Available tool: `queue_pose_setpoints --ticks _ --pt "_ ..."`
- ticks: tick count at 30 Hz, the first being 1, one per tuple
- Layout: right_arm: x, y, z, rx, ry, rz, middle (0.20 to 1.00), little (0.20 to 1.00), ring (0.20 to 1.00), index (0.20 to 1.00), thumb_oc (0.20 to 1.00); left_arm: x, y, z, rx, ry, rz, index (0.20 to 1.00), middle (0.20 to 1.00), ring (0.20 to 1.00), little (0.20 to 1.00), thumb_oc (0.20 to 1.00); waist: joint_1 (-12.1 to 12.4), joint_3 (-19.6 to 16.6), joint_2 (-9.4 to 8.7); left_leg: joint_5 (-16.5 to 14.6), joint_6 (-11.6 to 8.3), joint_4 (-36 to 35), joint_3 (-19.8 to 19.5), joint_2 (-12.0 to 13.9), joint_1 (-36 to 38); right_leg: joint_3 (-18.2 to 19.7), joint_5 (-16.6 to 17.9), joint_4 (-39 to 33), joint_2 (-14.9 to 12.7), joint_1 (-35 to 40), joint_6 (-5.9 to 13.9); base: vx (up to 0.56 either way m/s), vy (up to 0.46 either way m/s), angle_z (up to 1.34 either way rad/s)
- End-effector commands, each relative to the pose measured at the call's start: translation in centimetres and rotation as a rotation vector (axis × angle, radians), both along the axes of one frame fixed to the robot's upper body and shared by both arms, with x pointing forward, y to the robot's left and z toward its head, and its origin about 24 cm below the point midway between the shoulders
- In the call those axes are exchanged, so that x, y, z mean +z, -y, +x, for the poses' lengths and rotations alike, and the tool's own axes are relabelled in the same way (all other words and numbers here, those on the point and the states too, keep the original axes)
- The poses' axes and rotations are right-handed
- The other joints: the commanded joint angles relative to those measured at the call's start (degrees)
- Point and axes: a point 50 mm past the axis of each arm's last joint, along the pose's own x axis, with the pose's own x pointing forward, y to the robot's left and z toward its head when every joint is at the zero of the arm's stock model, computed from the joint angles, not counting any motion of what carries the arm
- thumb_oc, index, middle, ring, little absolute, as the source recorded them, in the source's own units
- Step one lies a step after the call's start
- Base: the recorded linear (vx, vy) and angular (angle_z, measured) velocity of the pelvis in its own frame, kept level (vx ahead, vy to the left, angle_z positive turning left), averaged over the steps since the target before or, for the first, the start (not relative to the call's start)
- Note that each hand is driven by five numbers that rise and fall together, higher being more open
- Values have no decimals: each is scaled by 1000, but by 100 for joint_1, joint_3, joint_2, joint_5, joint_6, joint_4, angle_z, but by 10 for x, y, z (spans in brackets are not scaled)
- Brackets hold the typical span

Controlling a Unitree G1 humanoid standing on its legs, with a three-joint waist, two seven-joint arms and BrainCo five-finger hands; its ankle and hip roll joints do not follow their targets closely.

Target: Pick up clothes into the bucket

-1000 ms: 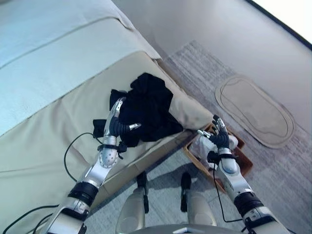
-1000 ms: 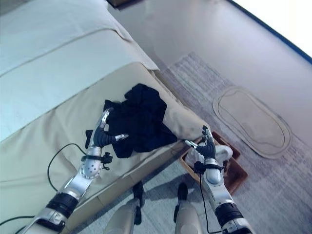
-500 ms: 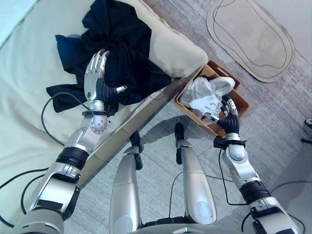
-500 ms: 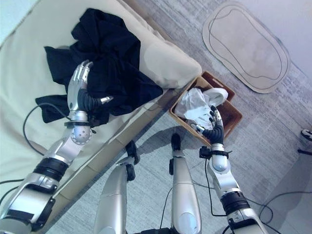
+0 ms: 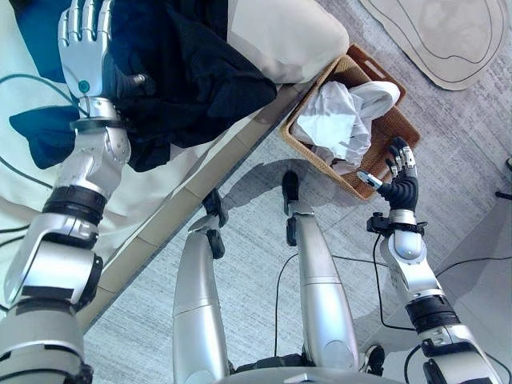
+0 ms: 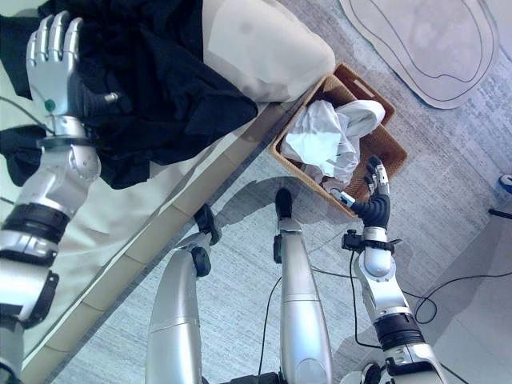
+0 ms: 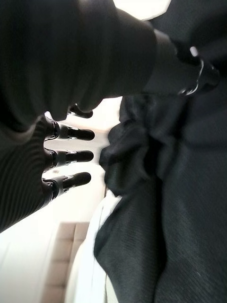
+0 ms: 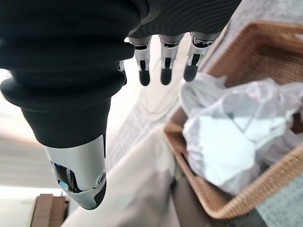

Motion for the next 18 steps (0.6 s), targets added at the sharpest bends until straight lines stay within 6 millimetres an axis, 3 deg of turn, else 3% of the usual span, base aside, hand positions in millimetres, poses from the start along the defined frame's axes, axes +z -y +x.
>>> queue_pose_setpoints --ticks 1,2,10,11,12,14,15,17,18 --pt "9 6 -16 5 93 0 1000 1000 1000 1000 1000 10 -17 -3 103 33 22 1000 1000 1000 1000 1000 -158 -464 53 -456 162 358 -345 -202 -201 -260 748 -624 -174 -28 320 4 -6 -3" --pt "8 5 -15 15 84 0 1000 1000 1000 1000 1000 8 -19 2 135 -25 22 1000 1000 1000 1000 1000 -159 -502 91 -652 131 419 -387 -188 -189 -231 572 -509 -131 -48 371 0 0 0" --pt "6 3 -12 34 63 3 1000 1000 1000 1000 1000 -3 -3 16 108 -190 60 1000 1000 1000 1000 1000 -165 -560 117 -655 144 442 -363 -208 -268 -192 573 -448 -135 -190 386 1 1 1" --pt "6 3 -12 35 63 6 1000 1000 1000 1000 1000 -4 1 18 87 -213 57 1000 1000 1000 1000 1000 -190 -542 97 -463 184 414 -305 -236 -338 -210 751 -528 -177 -235 338 0 0 0" --pt "5 4 -11 35 52 12 1000 1000 1000 1000 1000 -11 5 21 56 -265 37 1000 1000 1000 1000 1000 -165 -583 120 -663 156 454 -352 -232 -272 -187 567 -450 -130 -201 372 -1 19 3" --pt "5 5 -10 35 50 11 1000 1000 1000 1000 1000 -15 7 23 48 -305 40 1000 1000 1000 1000 1000 -172 -593 125 -665 156 450 -350 -235 -276 -189 567 -458 -131 -202 367 -1 13 1" --pt "6 6 -8 43 50 24 1000 1000 1000 1000 1000 -20 11 26 11 -356 4 1000 1000 1000 1000 1000 -204 -580 107 -461 199 384 -294 -272 -334 -208 762 -565 -174 -237 316 0 0 0" --pt "5 6 -8 51 40 31 1000 1000 1000 1000 1000 -25 12 27 -12 -408 -18 200 200 200 200 200 -193 -618 136 -634 164 384 -328 -261 -250 -177 610 -524 -138 -183 364 0 0 0" --pt "4 6 -9 55 39 38 1000 1000 1000 1000 1000 -25 12 27 -20 -408 -30 200 200 200 200 200 -215 -588 120 -459 202 369 -274 -280 -315 -199 776 -592 -176 -222 320 0 0 0"
